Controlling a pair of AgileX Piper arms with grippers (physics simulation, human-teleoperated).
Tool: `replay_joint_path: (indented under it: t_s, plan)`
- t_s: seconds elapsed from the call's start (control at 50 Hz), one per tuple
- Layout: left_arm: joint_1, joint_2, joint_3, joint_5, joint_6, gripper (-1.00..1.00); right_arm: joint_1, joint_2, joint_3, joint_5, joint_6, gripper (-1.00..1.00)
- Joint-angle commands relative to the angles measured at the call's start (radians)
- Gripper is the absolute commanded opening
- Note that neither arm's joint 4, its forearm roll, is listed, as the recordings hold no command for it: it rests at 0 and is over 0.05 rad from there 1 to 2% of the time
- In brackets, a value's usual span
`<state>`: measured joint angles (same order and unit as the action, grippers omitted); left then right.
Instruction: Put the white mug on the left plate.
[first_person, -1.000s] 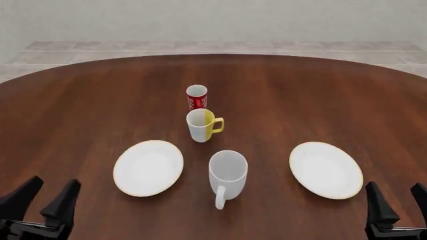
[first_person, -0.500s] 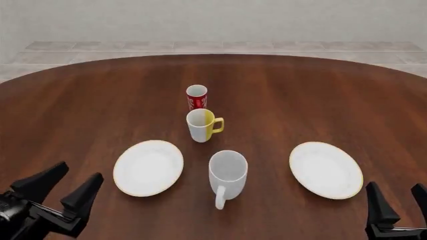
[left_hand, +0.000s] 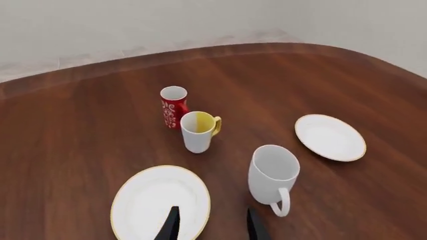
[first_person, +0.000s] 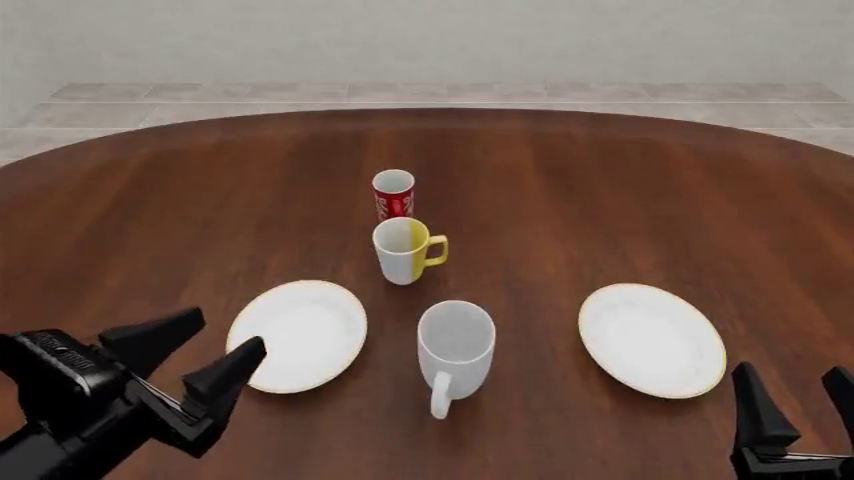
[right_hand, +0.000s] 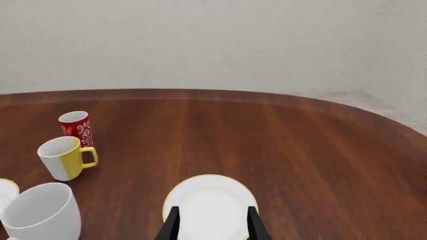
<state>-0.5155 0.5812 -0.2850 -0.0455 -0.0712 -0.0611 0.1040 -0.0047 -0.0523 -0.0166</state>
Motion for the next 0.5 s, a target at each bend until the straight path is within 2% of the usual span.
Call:
replay_joint_path:
  t_s: [0.02,0.16,0.5]
  plan:
    - [-0.086,0.147,-0.031,-0.059,-0.013,1.00,-0.002,-0.004,-0.001,0.002,-0.001,1.00]
    - [-0.138,0.226,-0.058,-0.092,-0.016,1.00,-0.003,-0.010,-0.001,0.005,0.000,1.00]
    - [-0.198,0.368,-0.074,-0.190,-0.038,1.00,-0.008,-0.010,-0.001,0.008,0.007,1.00]
